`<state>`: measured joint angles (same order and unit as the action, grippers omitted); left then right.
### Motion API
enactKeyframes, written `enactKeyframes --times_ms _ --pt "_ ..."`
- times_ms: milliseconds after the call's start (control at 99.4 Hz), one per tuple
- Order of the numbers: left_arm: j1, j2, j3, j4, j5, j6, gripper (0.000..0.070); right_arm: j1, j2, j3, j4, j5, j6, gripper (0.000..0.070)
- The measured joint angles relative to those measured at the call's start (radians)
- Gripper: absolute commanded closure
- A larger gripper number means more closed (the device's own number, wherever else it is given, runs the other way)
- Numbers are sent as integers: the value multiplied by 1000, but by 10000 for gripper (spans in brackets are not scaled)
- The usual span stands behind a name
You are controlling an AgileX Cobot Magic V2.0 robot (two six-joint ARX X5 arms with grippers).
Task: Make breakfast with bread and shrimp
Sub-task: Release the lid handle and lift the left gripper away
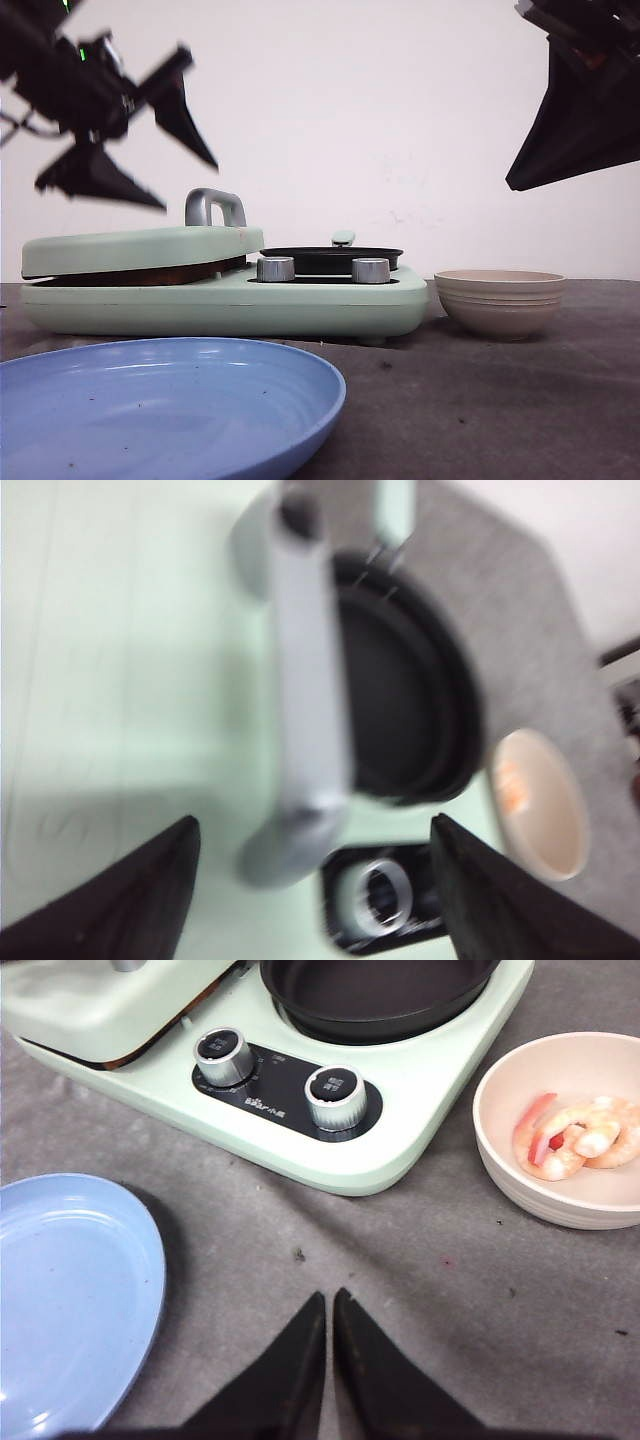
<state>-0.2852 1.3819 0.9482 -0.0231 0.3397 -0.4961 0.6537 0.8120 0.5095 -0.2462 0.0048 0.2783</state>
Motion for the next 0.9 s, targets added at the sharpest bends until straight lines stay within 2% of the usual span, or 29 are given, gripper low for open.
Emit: enactKeyframes --times_ms 111,221,282,372,473,674,775,895 --pt "2 -125 25 17 -7 58 302 0 0 0 1 11 0 696" --pt "2 -242 31 7 -52 147 302 0 0 0 5 14 0 690" --pt "2 -294 31 -29 -82 201 302 0 0 0 5 14 0 659" --pt "2 -372 31 -123 -146 303 302 0 0 0 6 11 7 557" --pt "2 -422 31 -216 -181 377 302 0 -6 0 8 2 28 554" --pt "2 -483 31 -422 -179 500 305 -9 -24 12 18 -3 95 553" --pt "2 -520 19 -433 -133 512 307 -26 -24 52 6 0 113 554" --pt "-1 -585 -9 -431 -74 512 307 -61 -21 142 -68 44 117 553"
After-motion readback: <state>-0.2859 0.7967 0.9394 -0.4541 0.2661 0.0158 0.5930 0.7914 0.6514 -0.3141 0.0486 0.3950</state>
